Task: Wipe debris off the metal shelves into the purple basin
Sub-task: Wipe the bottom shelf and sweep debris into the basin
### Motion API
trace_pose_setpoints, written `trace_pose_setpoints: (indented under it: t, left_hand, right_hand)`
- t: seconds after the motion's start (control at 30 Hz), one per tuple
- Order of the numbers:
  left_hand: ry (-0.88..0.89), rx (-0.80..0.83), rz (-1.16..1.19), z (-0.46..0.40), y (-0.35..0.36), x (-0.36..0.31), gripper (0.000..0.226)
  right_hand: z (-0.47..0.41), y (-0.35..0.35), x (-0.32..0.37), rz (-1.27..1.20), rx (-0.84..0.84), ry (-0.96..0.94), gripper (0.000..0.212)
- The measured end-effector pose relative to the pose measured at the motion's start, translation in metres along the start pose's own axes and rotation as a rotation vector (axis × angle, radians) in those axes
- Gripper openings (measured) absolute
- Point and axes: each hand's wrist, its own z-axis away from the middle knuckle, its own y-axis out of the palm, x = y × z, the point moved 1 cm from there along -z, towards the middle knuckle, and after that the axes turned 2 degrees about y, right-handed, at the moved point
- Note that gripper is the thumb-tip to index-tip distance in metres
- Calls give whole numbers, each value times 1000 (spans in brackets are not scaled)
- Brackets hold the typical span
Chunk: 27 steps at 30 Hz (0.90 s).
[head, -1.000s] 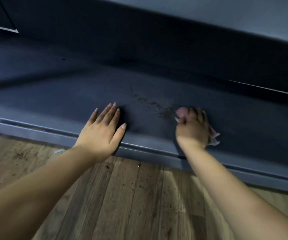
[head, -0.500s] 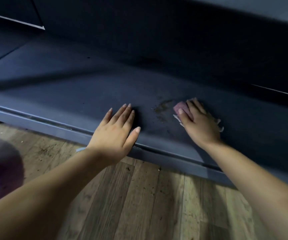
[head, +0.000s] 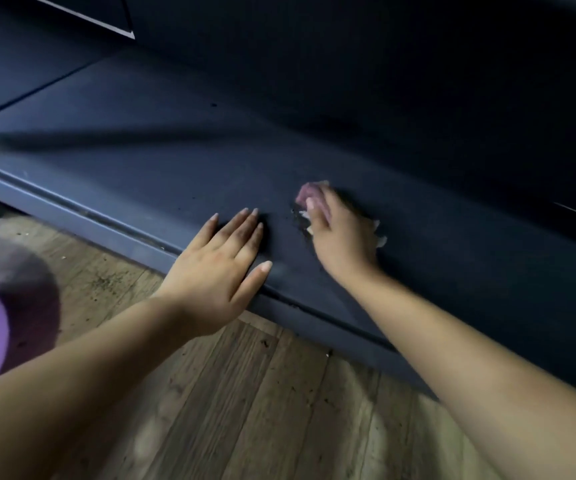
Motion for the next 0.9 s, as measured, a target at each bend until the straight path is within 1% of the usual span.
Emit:
trace_pose_setpoints:
  t: [0.07, 0.13, 0.2, 0.23, 0.27, 0.33, 0.47, 0.53, 0.57, 0.6, 0.63, 0.67, 0.7, 0.73, 0.77, 0.8, 0.83, 0.9]
  left_hand:
    - [-7, -13, 17, 0, 1, 4, 84]
    - [-21, -51, 27, -3, 0, 6, 87]
    - [-48, -43, 31, -7, 0, 8, 88]
    - [-60, -35, 37, -8, 1, 9, 88]
    - [-68, -39, 36, -10, 2, 9, 90]
    - [-67, -54, 17, -12, 5, 10, 88]
    - [-68, -48, -13, -13, 4, 11, 84]
    - [-85, -41, -11, -15, 1, 11, 88]
    - [-111, -24, -2, -17, -2, 12, 89]
    - [-136, -10, -1, -19, -5, 15, 91]
    - [-156, -3, -5, -21, -8, 19, 92]
    - [-173, -2, -8, -23, -10, 22, 93]
    - [-184, 1, -10, -24, -11, 24, 92]
    - [-190, 13, -12, -24, -12, 25, 92]
    - [-196, 36, -17, -24, -11, 24, 93]
    - [-200, 58, -25, -24, -10, 24, 94]
    - [-204, 68, -31, -23, -8, 23, 95]
    - [-211, 73, -33, -23, -6, 24, 95]
  right_hand:
    - [-7, -14, -27, -80, -103, 18, 29]
    - [-23, -33, -61, 33, -155, 153, 30]
    - [-39, -47, -84, 193, -67, 324, 38]
    - [-47, -47, -89, 246, -9, 352, 41]
    - [-54, -45, -87, 283, 42, 336, 43]
    - [-63, -31, -73, 294, 110, 243, 45]
    - [-66, 0, -31, 219, 173, -74, 46]
    - [-67, 14, -21, 150, 243, -158, 46]
    - [-69, 15, -22, 56, 273, -159, 45]
    - [-70, 13, -24, -69, 269, -139, 44]
    - [-74, 8, -30, -180, 213, -88, 41]
    - [-81, -1, -42, -198, 137, -2, 36]
    - [-89, -10, -57, -118, 53, 103, 35]
    - [-96, -21, -74, 29, 14, 226, 41]
    - [-101, -31, -90, 148, 21, 322, 48]
    - [-104, -40, -101, 187, 41, 364, 51]
    - [-109, -40, -108, 169, 62, 368, 51]
    - [-121, -34, -108, 55, 80, 281, 44]
